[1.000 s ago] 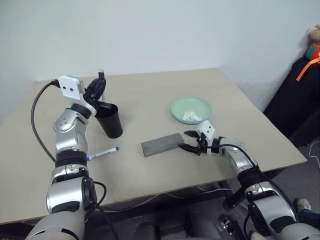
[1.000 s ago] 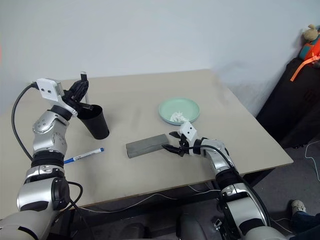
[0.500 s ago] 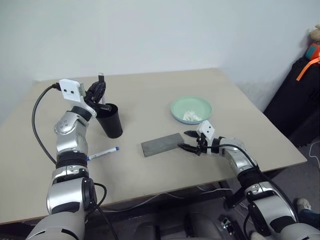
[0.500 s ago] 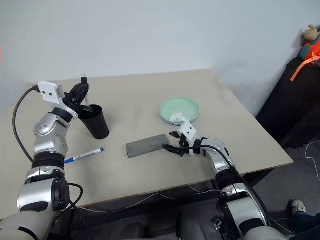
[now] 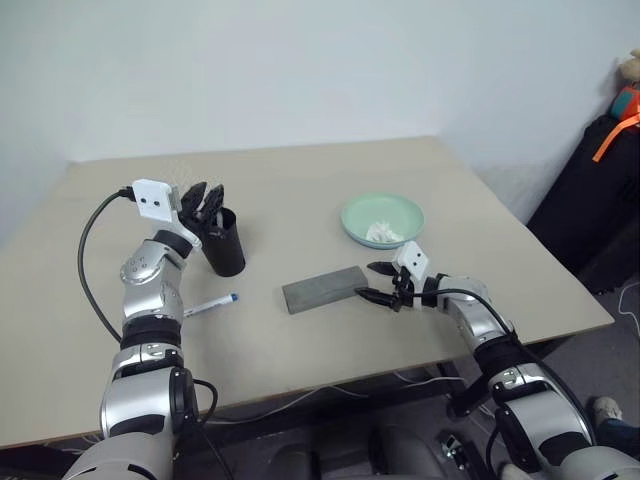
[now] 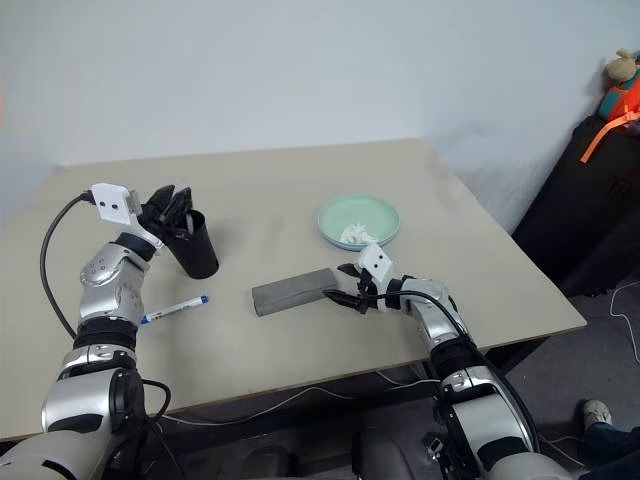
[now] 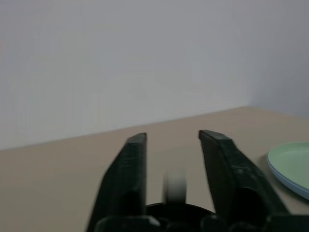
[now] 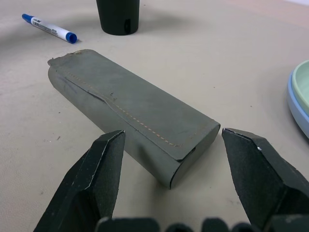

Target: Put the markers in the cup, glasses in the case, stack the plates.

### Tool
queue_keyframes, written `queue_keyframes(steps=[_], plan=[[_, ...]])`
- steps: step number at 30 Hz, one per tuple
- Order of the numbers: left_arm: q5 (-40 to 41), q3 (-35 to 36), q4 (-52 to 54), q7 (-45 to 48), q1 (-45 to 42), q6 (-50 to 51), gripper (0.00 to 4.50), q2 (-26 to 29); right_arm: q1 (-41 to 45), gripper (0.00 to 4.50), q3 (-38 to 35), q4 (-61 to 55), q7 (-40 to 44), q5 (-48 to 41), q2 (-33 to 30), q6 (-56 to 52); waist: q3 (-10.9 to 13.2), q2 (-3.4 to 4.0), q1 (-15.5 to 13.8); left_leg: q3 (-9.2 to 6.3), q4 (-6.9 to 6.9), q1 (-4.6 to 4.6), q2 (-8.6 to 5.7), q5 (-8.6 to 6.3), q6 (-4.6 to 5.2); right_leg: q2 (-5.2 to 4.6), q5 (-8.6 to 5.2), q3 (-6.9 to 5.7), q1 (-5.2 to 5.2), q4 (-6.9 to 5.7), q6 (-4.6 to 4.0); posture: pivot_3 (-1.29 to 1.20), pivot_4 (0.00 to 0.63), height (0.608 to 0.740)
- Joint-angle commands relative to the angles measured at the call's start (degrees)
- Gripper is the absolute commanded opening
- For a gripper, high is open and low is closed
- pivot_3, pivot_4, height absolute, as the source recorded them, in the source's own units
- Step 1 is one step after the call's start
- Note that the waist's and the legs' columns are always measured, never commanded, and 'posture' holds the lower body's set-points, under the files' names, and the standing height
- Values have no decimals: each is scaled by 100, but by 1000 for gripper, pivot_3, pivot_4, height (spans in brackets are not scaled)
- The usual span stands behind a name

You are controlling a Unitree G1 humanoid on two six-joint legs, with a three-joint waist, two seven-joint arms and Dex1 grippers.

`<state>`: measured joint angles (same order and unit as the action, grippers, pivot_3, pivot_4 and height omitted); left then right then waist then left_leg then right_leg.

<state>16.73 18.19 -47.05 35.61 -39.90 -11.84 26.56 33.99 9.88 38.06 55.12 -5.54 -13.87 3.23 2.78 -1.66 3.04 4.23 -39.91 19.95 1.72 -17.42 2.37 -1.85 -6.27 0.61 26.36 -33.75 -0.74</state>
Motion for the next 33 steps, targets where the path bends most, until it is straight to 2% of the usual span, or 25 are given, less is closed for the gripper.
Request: queue_keyframes(steps=[1, 13, 19, 23, 28, 31, 33], plan=[[27, -11, 287, -28, -80, -58, 3096, 15, 193, 3485, -71, -86, 20, -22, 4, 131, 0, 0, 0, 0, 0, 0, 0, 0, 0, 0, 0, 0, 0, 0, 0, 0, 0, 720], [110, 23, 517, 33, -116, 32, 3096, 58, 203, 3485, -67, -88, 26, -20, 8, 126, 0, 0, 0, 0, 0, 0, 0, 0, 0, 0, 0, 0, 0, 0, 0, 0, 0, 720], [475, 72, 1027, 654, -212, 592, 3096, 386, 186, 3485, -72, -118, 36, -24, -18, 107, 0, 0, 3, 0, 0, 2, 0, 0, 0, 0, 0, 0, 2, 0, 0, 0, 0, 720], [709, 63, 1402, 1156, -268, 1093, 3096, 747, 192, 3485, -71, -116, 40, -23, -23, 101, 0, 0, 6, 0, 0, 1, 1, 0, 0, 1, 0, 0, 2, 0, 0, 0, 0, 720], [989, -198, 2262, 2190, -129, 2289, 3096, 1514, 221, 3485, -65, -68, 62, -22, -13, 113, 1, 1, 10, -1, 2, 2, 3, 0, 0, 2, -2, -2, 6, 1, -2, 0, 0, 720], [1057, -558, 2780, 3126, 295, 3037, 3096, 2160, 261, 3485, -62, -8, 70, -17, 7, 132, 3, 5, 12, 0, 4, 1, 3, -1, -1, 2, -4, -1, 5, 2, -3, 0, 0, 720], [1046, -705, 2993, 3421, 492, 3343, 3096, 2421, 279, 3485, -63, 24, 77, -14, 15, 146, 3, 6, 19, 2, 7, -2, 4, -1, -1, 2, -10, 1, 6, 0, -12, 0, 0, 720]])
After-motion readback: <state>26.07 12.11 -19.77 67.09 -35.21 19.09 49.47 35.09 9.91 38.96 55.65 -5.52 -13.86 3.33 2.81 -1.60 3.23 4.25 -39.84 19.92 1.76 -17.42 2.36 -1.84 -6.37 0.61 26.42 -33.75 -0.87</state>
